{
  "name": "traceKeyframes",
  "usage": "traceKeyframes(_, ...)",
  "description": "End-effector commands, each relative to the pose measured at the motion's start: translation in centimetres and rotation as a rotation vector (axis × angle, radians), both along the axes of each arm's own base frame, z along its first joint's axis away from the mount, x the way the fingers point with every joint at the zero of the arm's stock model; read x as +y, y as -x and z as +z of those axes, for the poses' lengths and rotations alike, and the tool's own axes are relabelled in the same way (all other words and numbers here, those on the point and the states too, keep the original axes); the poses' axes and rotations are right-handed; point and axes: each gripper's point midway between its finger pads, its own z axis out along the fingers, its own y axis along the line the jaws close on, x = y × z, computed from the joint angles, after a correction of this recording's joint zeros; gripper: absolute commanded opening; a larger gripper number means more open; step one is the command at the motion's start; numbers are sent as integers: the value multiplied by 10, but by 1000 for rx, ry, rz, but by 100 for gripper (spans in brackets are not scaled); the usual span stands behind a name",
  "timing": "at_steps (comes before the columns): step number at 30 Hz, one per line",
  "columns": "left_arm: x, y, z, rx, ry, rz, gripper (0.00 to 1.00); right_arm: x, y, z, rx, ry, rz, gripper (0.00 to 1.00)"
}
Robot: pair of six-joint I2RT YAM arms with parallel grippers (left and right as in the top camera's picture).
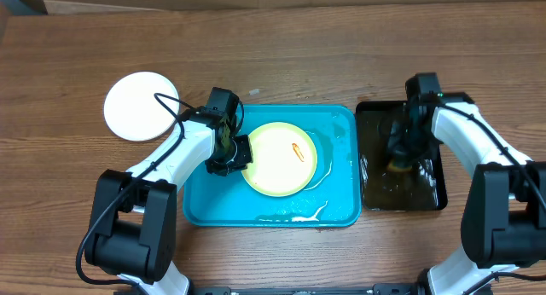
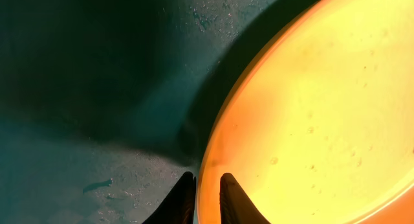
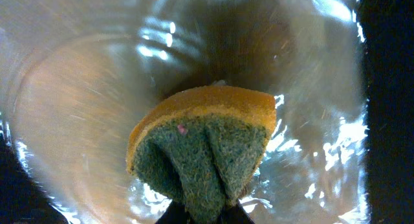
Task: Clean dirty plates on tray and stack at the side
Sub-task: 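Lift the sponge out of the black tray with the right gripper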
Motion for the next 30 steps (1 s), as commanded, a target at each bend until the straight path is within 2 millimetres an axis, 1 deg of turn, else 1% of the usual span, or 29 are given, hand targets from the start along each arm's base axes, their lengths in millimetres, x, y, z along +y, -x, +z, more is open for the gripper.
traceKeyframes(1,-3,-8,6,-30,7,-19,16,5,-16,15,-52,-4,-12,4)
traceKeyframes(3,-3,-9,6,-33,6,-19,13,4,-14,15,-45,16,3,4)
traceKeyframes(6,-3,-9,6,-34,4,-19,6,4,-15,15,-51,24,2,4)
traceKeyframes(7,-3,-9,6,-34,4,-19,6,4,-16,15,-54,25,2,4)
traceKeyframes(10,-3,-9,6,-34,4,-20,5,4,-17,20,-53,24,3,4)
traceKeyframes(15,-3,-9,6,-34,4,-19,5,7,-21,38,-48,7,3,4)
traceKeyframes(17,-2,-8,6,-33,3,-19,5,9,-22,38,-50,-2,9,4)
traceKeyframes(20,-2,-8,4,-33,1,-19,8,-4,-22,39,-54,82,-5,4)
traceKeyframes(22,-2,-9,2,-31,1,-19,8,-10,-23,39,-59,115,-62,4)
traceKeyframes(24,-2,-8,1,-29,0,-20,6,-7,-23,39,-60,103,-76,4)
traceKeyframes(26,-2,-9,1,-30,1,-20,4,-10,-21,40,-57,136,-65,4)
traceKeyframes(28,-2,-9,1,-31,1,-19,4,-14,-22,41,-64,168,-83,4)
traceKeyframes(30,-2,-9,1,-30,1,-15,4,-10,-24,40,-74,152,-97,4)
